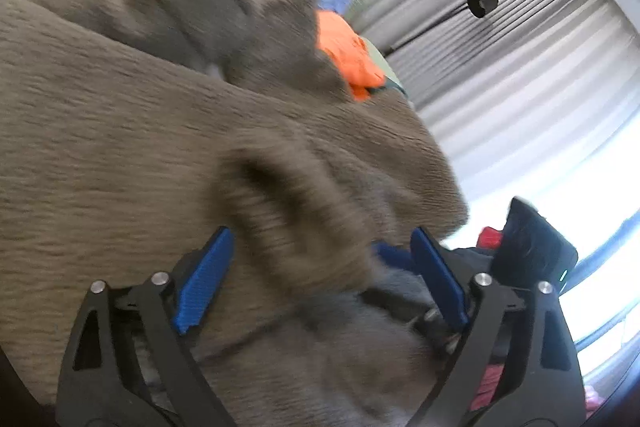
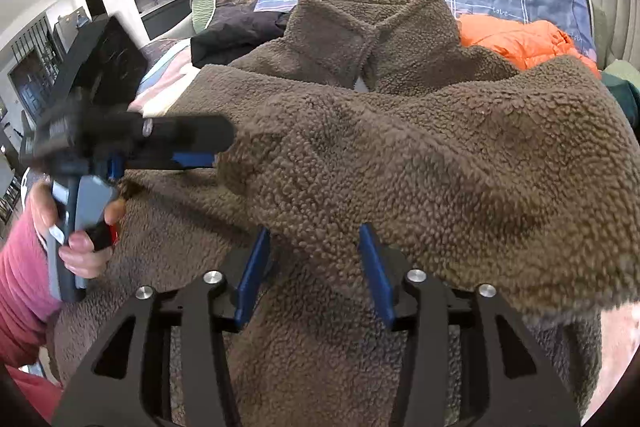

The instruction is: Fold large clothes

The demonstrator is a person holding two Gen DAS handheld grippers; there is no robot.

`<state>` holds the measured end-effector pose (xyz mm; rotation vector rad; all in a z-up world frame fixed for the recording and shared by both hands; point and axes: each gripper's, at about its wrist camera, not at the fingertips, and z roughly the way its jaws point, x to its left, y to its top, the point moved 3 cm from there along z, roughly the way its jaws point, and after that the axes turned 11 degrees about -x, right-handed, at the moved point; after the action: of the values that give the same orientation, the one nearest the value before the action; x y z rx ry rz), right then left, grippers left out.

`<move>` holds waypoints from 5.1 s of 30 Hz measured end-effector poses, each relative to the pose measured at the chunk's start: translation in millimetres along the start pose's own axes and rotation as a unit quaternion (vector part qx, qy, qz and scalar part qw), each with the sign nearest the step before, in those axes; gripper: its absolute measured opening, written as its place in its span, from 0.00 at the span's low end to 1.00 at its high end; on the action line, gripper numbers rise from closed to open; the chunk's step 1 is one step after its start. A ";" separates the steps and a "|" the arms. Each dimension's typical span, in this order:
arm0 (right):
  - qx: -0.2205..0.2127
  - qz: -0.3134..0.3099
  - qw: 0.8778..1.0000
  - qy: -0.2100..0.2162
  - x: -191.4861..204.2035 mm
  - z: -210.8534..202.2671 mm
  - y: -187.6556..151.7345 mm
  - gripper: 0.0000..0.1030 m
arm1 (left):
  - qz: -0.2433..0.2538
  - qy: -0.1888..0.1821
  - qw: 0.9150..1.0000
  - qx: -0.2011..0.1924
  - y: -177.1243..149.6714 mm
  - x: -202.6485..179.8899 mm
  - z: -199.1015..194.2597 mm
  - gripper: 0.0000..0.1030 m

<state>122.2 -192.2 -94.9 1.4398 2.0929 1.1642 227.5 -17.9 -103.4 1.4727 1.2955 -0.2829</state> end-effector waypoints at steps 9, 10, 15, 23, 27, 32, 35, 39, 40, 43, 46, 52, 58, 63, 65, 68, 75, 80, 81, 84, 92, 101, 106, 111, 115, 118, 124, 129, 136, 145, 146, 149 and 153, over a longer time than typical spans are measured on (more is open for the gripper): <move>-0.067 -0.004 0.998 0.001 -5.3 -54.7 12.7 0.50 | 0.094 0.058 0.993 -0.046 19.1 -47.4 8.1 0.27; -0.077 -0.001 0.997 -0.004 -9.7 -63.1 15.4 0.53 | 0.110 0.054 0.989 -0.077 30.0 -59.9 -9.7 0.27; -0.114 0.039 0.992 -0.034 -45.1 -92.4 19.3 0.61 | 0.135 0.085 0.969 -0.189 71.8 -69.3 -101.0 0.28; -0.031 0.125 0.986 -0.103 -89.8 -52.5 -13.8 0.61 | 0.096 0.258 0.958 -0.085 24.7 47.5 -99.0 0.40; -0.058 0.095 0.985 -0.134 -79.5 -59.3 5.8 0.59 | 0.115 0.282 0.946 -0.115 21.9 44.6 -114.0 0.55; -0.079 0.058 0.990 -0.097 -49.8 -48.6 35.9 0.50 | 0.168 0.254 0.941 -0.151 35.2 -5.5 -121.2 0.53; -0.059 0.052 0.993 -0.089 -44.4 -18.5 42.5 0.50 | 0.195 0.245 0.942 -0.118 27.5 -14.4 -91.5 0.54; 0.001 -0.020 0.987 -0.160 -57.6 50.5 6.3 0.49 | 0.247 0.347 0.904 -0.049 -6.0 25.3 -38.7 0.57; -0.015 -0.056 0.983 -0.176 -50.9 52.4 2.3 0.49 | 0.299 0.364 0.881 -0.054 -16.0 23.7 -28.9 0.57; -0.013 -0.076 0.977 -0.201 -41.1 50.4 4.3 0.50 | 0.352 0.410 0.840 -0.050 -24.6 7.4 -19.7 0.57; -0.015 -0.060 0.981 -0.186 -46.3 46.4 6.3 0.50 | 0.349 0.409 0.842 -0.046 -22.8 5.7 -22.9 0.57; -0.024 -0.046 0.975 -0.216 -65.5 30.7 5.3 0.52 | 0.342 0.389 0.855 -0.040 -29.2 6.1 -48.3 0.60; -0.023 -0.028 0.978 -0.207 -63.9 -3.5 6.1 0.59 | 0.358 0.390 0.847 -0.046 -35.2 -0.9 -47.6 0.67; -0.027 0.041 0.973 -0.224 -110.2 -85.2 -34.6 0.62 | 0.277 0.360 0.889 -0.061 -57.7 8.8 -125.4 0.84; -0.019 0.110 0.967 -0.229 -145.8 -115.8 -63.4 0.62 | 0.228 0.343 0.910 -0.049 -70.9 22.4 -154.1 0.84; -0.013 0.183 0.968 -0.172 -167.0 -136.5 -96.4 0.62 | 0.174 0.312 0.934 -0.022 -94.9 36.3 -182.5 0.84; -0.027 0.197 0.977 -0.075 -140.2 -161.2 -136.0 0.62 | 0.188 0.258 0.948 0.013 -142.9 9.9 -196.5 0.84; -0.037 0.224 0.972 -0.053 -133.9 -172.3 -153.7 0.59 | 0.178 0.252 0.951 0.006 -165.8 -0.7 -212.3 0.82; -0.042 0.228 0.972 -0.047 -131.2 -177.2 -158.0 0.58 | 0.169 0.245 0.955 0.003 -170.2 -2.2 -218.0 0.74; -0.055 0.230 0.971 -0.025 -120.1 -189.3 -164.4 0.54 | 0.141 0.213 0.967 0.008 -187.0 -10.3 -226.7 0.52; -0.056 0.212 0.975 -0.027 -105.8 -199.6 -170.5 0.54 | 0.168 0.301 0.937 -0.046 -192.7 -20.1 -256.2 0.79; -0.040 0.235 0.971 -0.010 -101.1 -203.8 -197.4 0.54 | 0.104 0.307 0.946 -0.031 -206.4 12.3 -259.0 0.86; -0.039 0.240 0.970 0.034 -87.3 -204.8 -202.1 0.50 | 0.064 0.216 0.974 -0.016 -223.5 4.5 -253.9 0.85; -0.078 0.259 0.962 0.035 -81.7 -219.6 -186.0 0.13 | 0.067 0.194 0.979 -0.007 -239.3 -7.2 -233.9 0.22; -0.135 0.267 0.952 0.068 -75.0 -247.7 -152.8 0.11 | 0.110 0.168 0.976 -0.083 -214.2 -50.7 -250.6 0.18; -0.183 0.265 0.942 0.094 -69.3 -270.7 -124.8 0.10 | 0.157 0.146 0.965 -0.154 -190.0 -94.8 -273.9 0.16; -0.247 0.250 0.928 0.121 -59.2 -316.5 -86.4 0.10 | 0.201 0.128 0.943 -0.232 -155.8 -149.7 -308.2 0.15; -0.299 0.223 0.922 0.100 -45.6 -367.1 -59.8 0.09 | 0.237 0.140 0.922 -0.273 -146.3 -191.6 -340.7 0.16; -0.295 0.242 0.922 0.059 -71.5 -327.5 -15.8 0.10 | 0.244 0.190 0.911 -0.273 -103.4 -186.6 -320.3 0.16; -0.266 0.256 0.928 -0.047 -134.6 -192.1 75.0 0.10 | 0.181 0.284 0.906 -0.256 12.6 -99.0 -255.3 0.16; -0.263 0.251 0.930 -0.055 -139.9 -179.7 81.6 0.10 | 0.169 0.297 0.906 -0.249 30.9 -81.5 -243.4 0.16; -0.231 0.244 0.939 -0.080 -159.8 -120.6 102.5 0.10 | 0.152 0.320 0.908 -0.224 71.6 -39.3 -204.1 0.16; -0.168 0.228 0.950 -0.135 -191.8 -36.9 101.7 0.11 | 0.138 0.362 0.904 -0.183 101.2 29.0 -145.5 0.18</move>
<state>240.8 -363.9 -24.3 1.8362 1.3383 1.3152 254.8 136.2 -15.4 1.4493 1.5700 0.7305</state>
